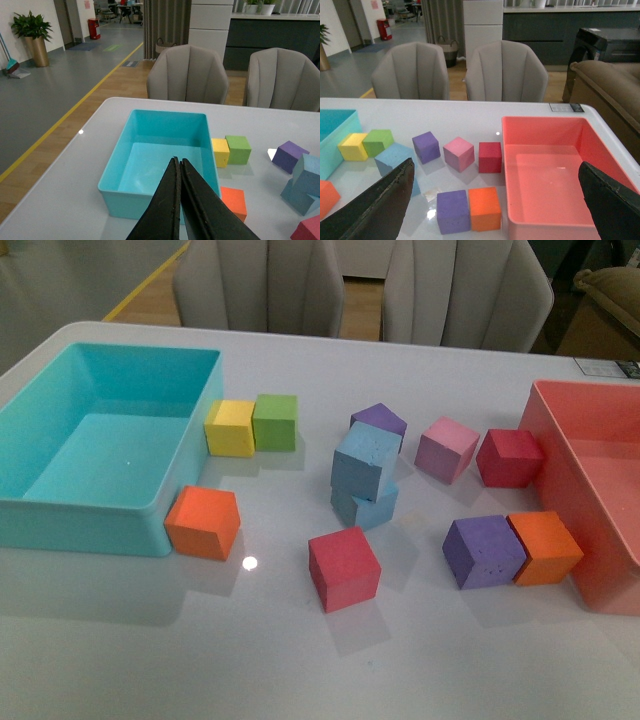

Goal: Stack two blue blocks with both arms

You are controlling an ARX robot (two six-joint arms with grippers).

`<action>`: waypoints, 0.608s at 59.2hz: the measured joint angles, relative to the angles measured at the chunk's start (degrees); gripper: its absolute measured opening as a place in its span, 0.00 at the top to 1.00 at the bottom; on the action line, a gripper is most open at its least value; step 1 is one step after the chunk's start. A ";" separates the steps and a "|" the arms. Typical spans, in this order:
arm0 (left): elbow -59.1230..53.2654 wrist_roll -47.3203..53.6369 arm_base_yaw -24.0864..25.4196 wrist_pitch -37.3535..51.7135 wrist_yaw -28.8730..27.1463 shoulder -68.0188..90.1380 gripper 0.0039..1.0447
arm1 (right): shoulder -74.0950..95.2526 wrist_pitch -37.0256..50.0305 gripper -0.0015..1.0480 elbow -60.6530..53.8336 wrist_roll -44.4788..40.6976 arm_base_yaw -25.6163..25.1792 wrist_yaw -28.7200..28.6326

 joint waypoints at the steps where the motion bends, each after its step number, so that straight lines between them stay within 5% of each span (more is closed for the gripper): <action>1: 0.00 0.02 0.00 -2.49 0.02 -1.70 0.99 | 0.00 0.00 0.09 0.00 0.00 0.00 0.00; 27: 0.00 0.02 0.00 -6.95 0.02 -7.43 0.99 | 0.00 -0.02 0.09 0.00 0.00 0.00 0.00; 36: 0.00 0.00 0.00 -6.95 0.02 -7.43 0.72 | 0.00 -0.02 0.09 0.00 0.00 0.00 0.00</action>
